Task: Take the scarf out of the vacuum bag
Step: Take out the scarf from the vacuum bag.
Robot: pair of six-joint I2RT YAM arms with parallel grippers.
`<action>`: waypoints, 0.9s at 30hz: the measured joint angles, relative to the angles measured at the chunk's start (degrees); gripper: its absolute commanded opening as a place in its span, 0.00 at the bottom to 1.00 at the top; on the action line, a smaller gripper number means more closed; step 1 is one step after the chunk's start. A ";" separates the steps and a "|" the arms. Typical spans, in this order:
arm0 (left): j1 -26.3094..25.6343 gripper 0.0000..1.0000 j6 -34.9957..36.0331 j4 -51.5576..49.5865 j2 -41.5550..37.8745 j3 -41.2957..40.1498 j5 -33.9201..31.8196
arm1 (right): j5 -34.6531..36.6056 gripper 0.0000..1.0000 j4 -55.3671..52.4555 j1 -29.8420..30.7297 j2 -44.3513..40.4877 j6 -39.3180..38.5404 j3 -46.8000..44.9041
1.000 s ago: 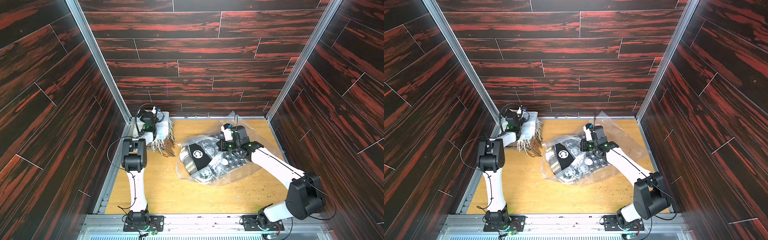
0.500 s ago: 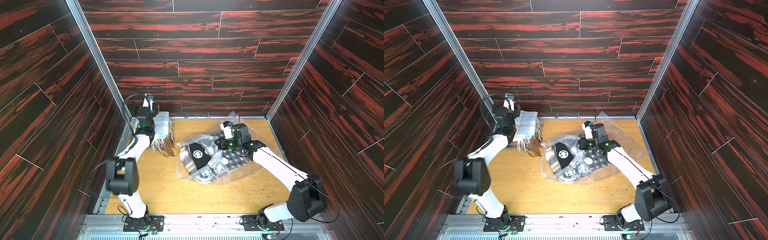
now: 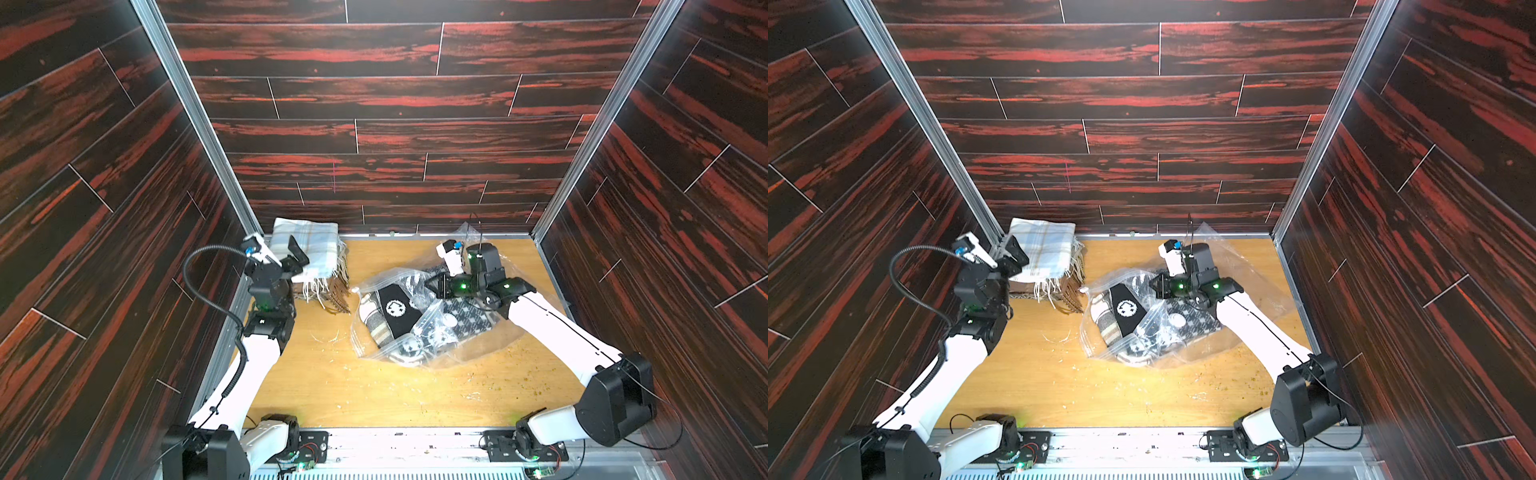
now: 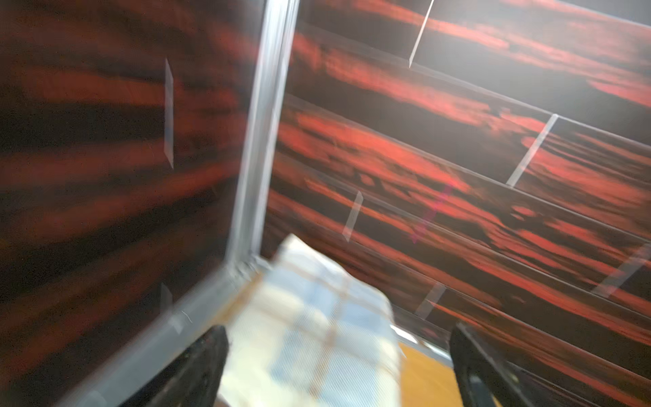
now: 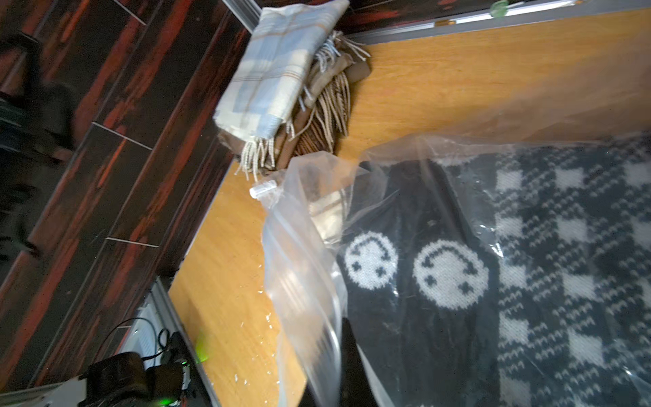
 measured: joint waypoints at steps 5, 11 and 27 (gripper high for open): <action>-1.53 1.00 -14.27 -2.95 -0.48 -6.21 10.88 | -3.28 0.00 -0.74 0.00 0.00 -0.52 0.13; -6.36 1.00 -22.36 -4.15 1.99 -8.98 22.18 | -6.47 0.00 -1.33 0.00 0.00 -1.07 0.13; -21.20 0.94 -24.94 -6.49 1.81 -16.15 31.32 | -2.47 0.00 -2.56 0.00 0.90 0.02 1.38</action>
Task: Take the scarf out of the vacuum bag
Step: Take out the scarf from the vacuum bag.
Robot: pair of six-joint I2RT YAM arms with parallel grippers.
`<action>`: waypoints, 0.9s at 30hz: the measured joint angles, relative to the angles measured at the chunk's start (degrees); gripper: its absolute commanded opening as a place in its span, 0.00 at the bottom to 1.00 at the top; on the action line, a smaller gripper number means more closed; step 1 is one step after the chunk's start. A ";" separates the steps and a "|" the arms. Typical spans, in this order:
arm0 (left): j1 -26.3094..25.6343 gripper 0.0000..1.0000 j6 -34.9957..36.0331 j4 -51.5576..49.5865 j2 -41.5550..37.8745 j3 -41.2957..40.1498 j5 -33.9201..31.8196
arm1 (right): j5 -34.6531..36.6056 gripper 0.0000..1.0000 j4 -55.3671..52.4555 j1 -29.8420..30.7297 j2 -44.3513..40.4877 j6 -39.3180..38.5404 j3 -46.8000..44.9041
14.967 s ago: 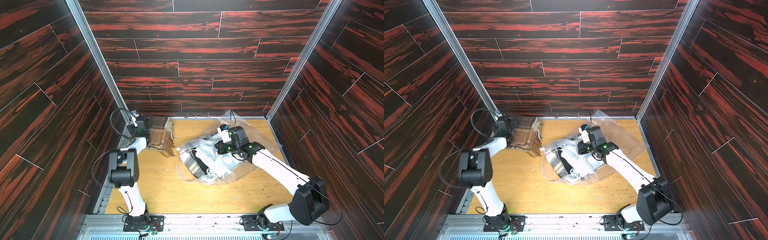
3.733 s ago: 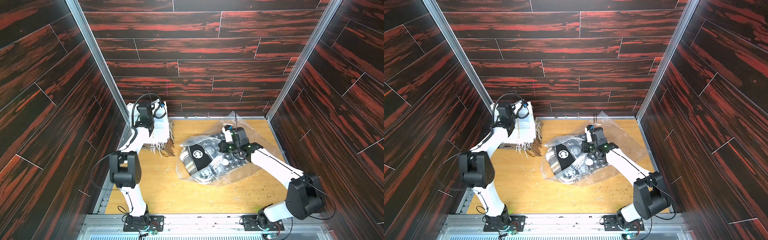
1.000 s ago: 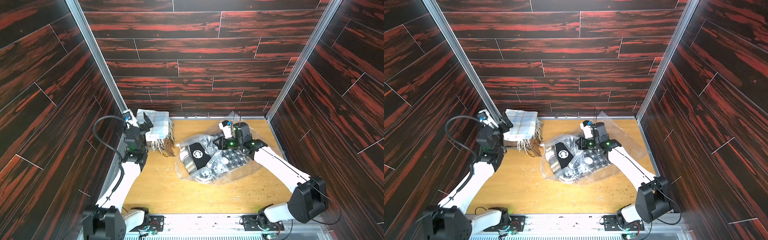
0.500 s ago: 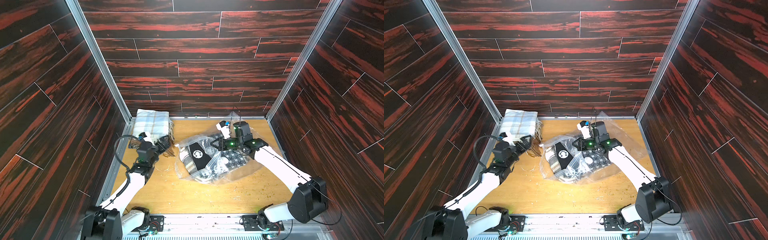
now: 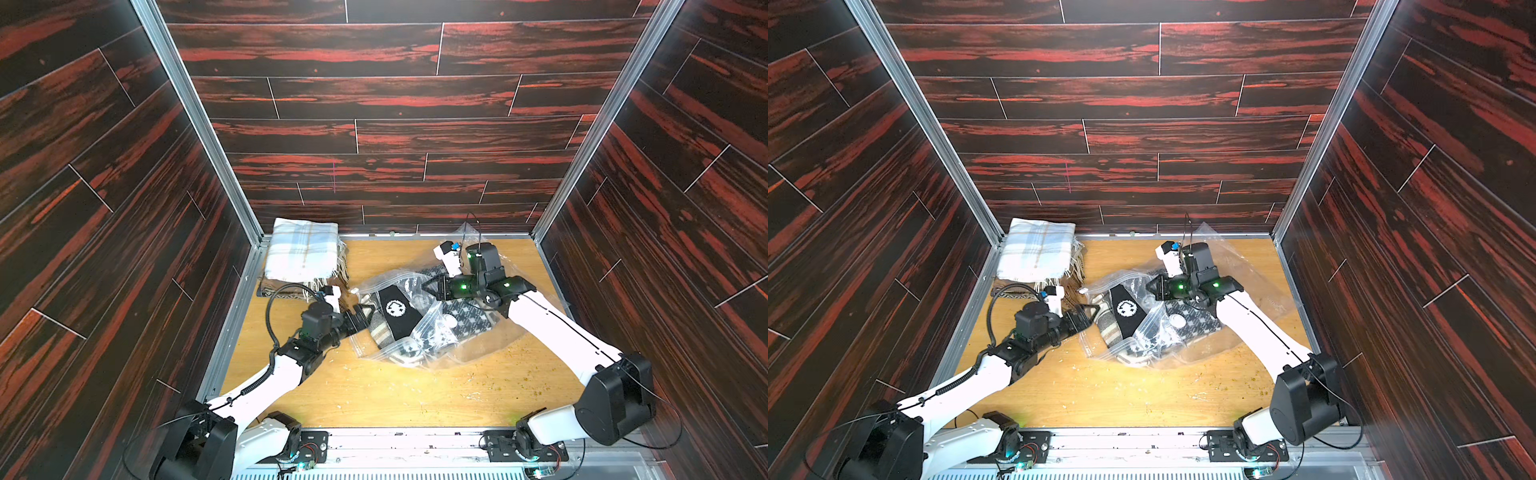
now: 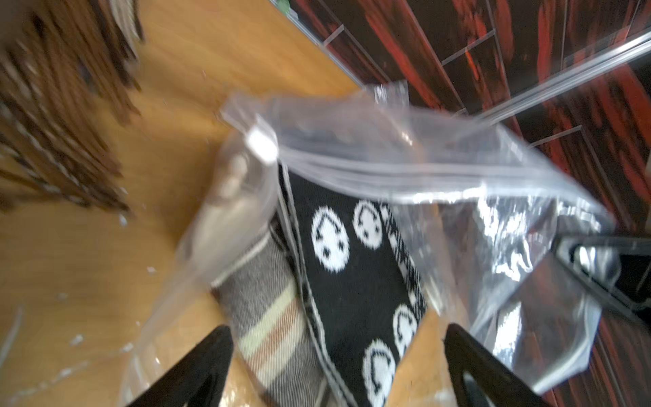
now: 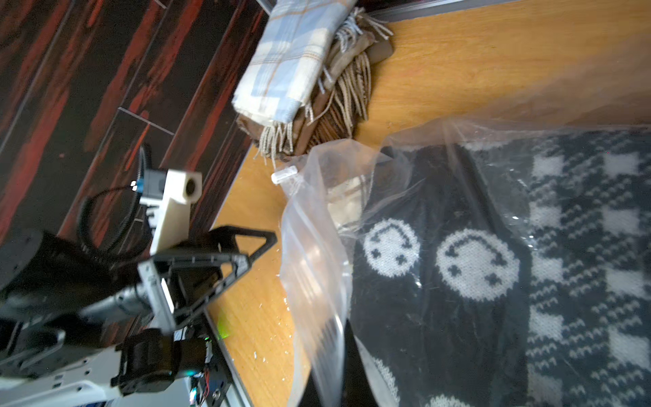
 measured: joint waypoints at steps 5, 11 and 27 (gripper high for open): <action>-4.68 0.94 -0.07 0.26 0.48 -0.61 -0.20 | 2.86 0.00 -0.46 0.00 1.05 0.22 1.14; -5.66 0.90 0.52 1.57 5.57 -0.35 -0.66 | 3.41 0.00 -0.61 0.07 2.14 0.24 2.01; -5.88 0.88 0.04 6.56 22.43 7.34 0.26 | 3.43 0.00 -0.33 0.39 3.32 0.26 2.05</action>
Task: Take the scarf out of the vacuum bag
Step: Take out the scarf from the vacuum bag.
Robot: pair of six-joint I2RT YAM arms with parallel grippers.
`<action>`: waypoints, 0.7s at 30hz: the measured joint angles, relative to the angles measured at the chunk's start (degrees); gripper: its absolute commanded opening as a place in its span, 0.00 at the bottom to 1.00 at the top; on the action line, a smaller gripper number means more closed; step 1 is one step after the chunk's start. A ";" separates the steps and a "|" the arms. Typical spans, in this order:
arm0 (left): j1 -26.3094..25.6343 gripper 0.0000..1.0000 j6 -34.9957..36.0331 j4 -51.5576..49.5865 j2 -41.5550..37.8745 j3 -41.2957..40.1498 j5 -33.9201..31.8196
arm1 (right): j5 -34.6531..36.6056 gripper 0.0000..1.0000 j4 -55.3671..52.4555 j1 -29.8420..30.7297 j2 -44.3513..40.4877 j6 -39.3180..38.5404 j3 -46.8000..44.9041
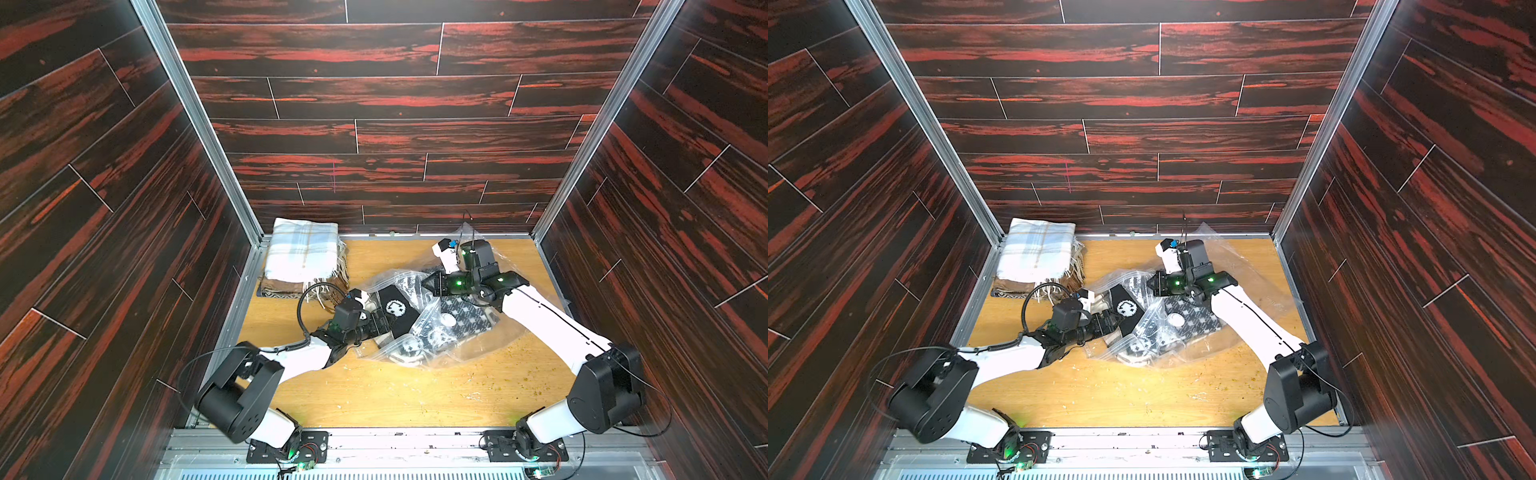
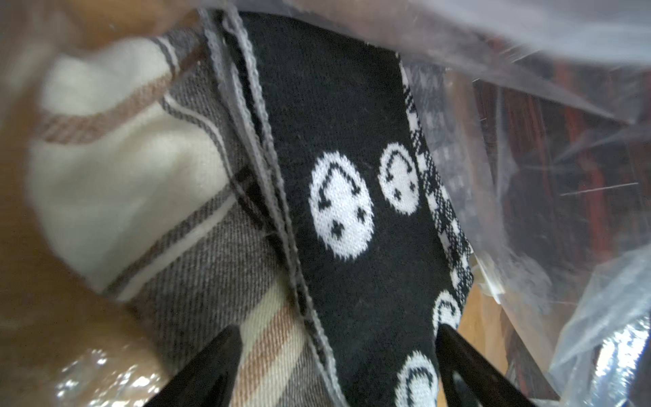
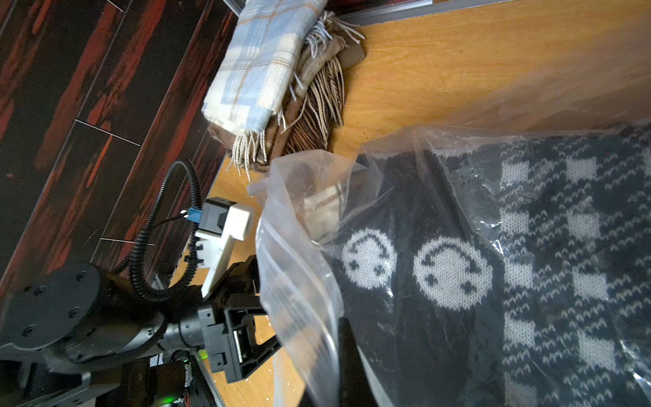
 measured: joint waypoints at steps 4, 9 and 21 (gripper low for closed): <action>-0.24 0.87 -0.52 1.53 3.63 1.05 0.63 | 0.02 0.00 0.02 0.00 0.31 0.00 0.00; -0.28 0.84 -1.09 3.23 6.91 2.54 1.51 | 0.02 0.00 0.42 0.00 0.37 0.15 0.00; -0.96 0.54 -2.10 3.65 10.86 6.75 3.39 | 1.81 0.00 1.68 0.00 -0.02 0.20 -2.45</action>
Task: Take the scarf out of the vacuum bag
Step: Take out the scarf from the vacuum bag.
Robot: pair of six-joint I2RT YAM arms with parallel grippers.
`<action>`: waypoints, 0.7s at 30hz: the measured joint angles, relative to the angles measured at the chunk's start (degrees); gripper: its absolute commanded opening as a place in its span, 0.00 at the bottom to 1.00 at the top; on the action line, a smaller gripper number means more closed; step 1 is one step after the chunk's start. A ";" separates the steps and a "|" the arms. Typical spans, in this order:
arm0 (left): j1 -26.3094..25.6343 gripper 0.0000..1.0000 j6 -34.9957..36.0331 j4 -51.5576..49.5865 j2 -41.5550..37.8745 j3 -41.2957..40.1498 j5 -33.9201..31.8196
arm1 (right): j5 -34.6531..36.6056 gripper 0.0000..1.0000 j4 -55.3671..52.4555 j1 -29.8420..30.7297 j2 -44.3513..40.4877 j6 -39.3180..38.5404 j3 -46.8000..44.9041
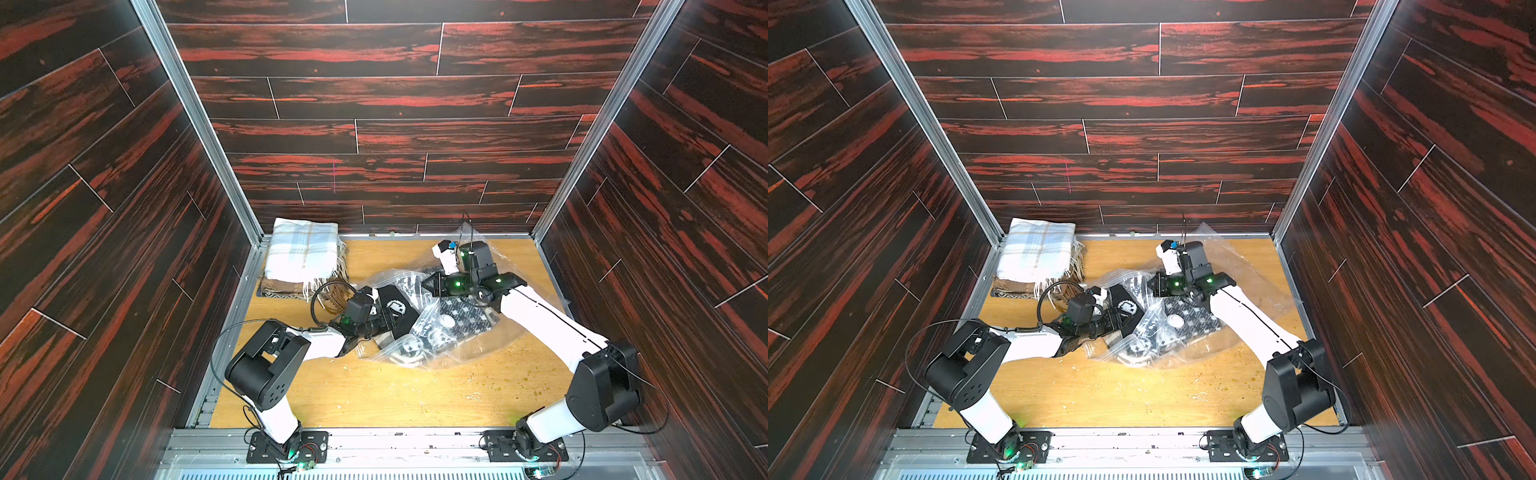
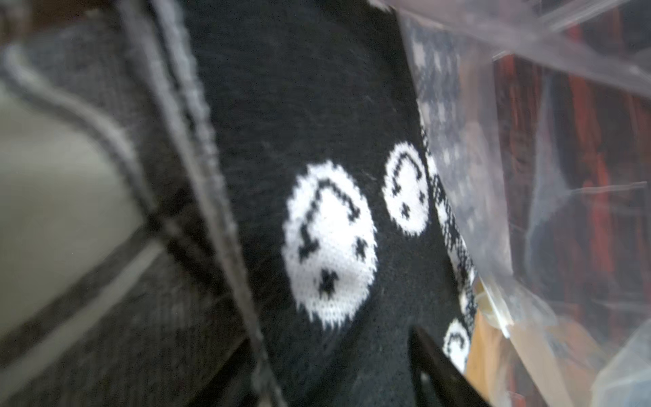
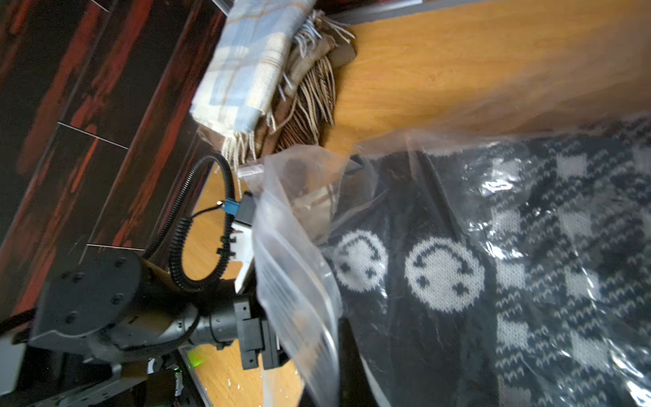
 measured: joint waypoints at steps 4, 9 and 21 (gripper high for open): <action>-0.24 0.47 0.22 -0.52 -0.02 1.36 0.52 | 1.49 0.00 0.02 0.00 -0.90 0.00 -2.93; -0.55 0.48 0.28 -1.55 -1.29 1.92 0.74 | 2.69 0.00 0.04 0.00 -1.64 0.02 -3.63; -0.90 0.57 2.23 -5.07 -2.93 2.03 -0.22 | 3.10 0.00 -0.33 0.00 -1.90 0.63 -2.34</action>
